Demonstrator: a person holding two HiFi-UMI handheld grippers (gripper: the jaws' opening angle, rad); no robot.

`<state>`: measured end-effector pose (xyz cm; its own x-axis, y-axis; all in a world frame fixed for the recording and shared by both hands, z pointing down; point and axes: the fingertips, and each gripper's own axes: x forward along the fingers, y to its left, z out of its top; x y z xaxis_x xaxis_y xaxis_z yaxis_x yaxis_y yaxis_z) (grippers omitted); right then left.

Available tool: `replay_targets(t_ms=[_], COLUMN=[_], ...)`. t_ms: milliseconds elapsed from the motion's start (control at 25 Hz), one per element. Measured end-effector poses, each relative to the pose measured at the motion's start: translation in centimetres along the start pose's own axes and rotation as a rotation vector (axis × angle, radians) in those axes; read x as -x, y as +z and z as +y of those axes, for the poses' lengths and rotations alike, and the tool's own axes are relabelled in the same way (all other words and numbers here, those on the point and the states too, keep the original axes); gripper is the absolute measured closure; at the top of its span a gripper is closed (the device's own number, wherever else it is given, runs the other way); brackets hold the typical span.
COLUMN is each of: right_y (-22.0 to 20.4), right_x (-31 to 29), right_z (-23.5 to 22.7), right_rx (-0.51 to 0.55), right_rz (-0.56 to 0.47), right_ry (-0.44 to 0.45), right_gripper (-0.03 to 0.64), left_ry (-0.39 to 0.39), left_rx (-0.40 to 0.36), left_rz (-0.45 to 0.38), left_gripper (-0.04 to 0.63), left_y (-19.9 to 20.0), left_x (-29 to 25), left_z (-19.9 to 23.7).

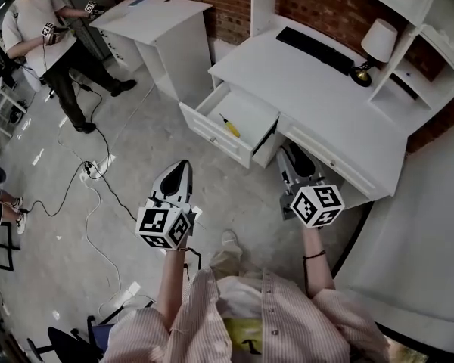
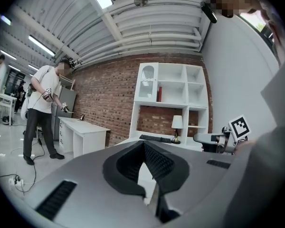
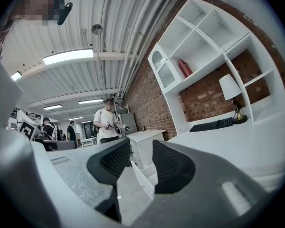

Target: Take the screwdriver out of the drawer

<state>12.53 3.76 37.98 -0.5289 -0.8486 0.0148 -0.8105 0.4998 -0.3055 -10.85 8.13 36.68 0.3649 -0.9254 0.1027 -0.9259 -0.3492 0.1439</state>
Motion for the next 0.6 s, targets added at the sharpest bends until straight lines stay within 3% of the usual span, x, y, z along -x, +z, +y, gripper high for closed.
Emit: replay_targets(t_ms=[320, 600], right_y=[-1.1, -2.3], right_x=[-8.9, -13.9], right_z=[-1.6, -3.0], right_rx=[-0.006, -0.018], right_rz=[0.04, 0.084], right_ry=[-0.006, -0.011], right_gripper=[0.485, 0.485], left_ry=[-0.005, -0.035], left_rx=[0.018, 0.04], left_rz=[0.012, 0.036], left_gripper=[0.597, 0.597], left_y=[0.4, -0.2], left_x=[-6.5, -11.1], left_z=[6.5, 9.4])
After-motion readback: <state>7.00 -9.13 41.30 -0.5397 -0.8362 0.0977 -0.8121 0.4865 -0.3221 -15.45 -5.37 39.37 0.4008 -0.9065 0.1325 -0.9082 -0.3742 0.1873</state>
